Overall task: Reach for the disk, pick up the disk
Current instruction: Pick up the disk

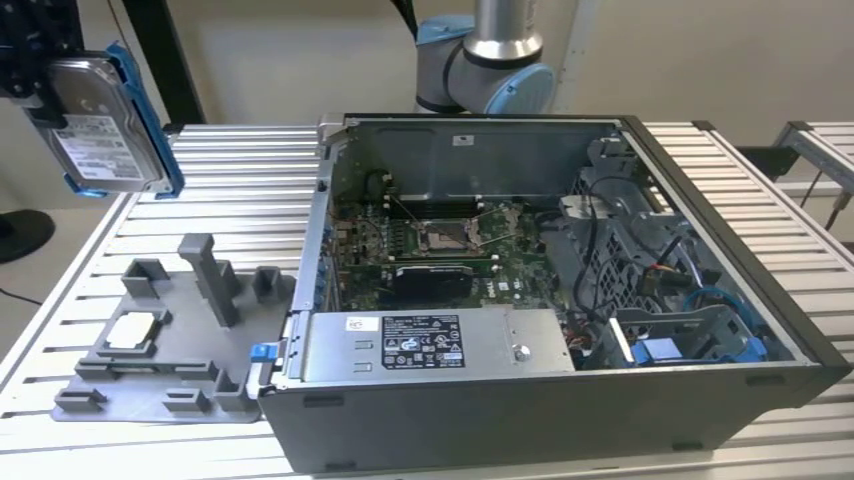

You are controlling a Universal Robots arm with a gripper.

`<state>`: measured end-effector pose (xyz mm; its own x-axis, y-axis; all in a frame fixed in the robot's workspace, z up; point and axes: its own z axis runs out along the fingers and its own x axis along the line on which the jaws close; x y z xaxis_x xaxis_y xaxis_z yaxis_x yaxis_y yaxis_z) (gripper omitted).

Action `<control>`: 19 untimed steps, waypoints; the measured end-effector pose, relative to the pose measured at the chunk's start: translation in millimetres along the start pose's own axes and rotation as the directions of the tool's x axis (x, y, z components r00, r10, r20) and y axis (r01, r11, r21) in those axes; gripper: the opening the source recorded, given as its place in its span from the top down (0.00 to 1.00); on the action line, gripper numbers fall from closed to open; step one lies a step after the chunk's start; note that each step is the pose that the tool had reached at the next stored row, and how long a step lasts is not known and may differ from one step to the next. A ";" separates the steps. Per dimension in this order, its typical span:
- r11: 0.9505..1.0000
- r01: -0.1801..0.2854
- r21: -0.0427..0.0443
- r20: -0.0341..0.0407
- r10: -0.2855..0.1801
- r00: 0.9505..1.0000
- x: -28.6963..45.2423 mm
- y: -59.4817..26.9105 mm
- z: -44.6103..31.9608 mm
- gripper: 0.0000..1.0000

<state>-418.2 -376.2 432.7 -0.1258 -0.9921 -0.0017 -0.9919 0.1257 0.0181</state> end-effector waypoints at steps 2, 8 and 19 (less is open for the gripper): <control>1.000 0.000 0.000 0.000 0.000 1.000 0.0 0.1 -3.1 1.00; 1.000 0.000 0.000 -0.002 0.000 1.000 0.0 0.2 -12.9 1.00; 1.000 0.000 0.001 -0.004 0.000 1.000 -0.1 0.6 -30.0 1.00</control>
<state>-418.2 -376.2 462.7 -0.1258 -0.9921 0.0021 -0.9919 0.1258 0.0176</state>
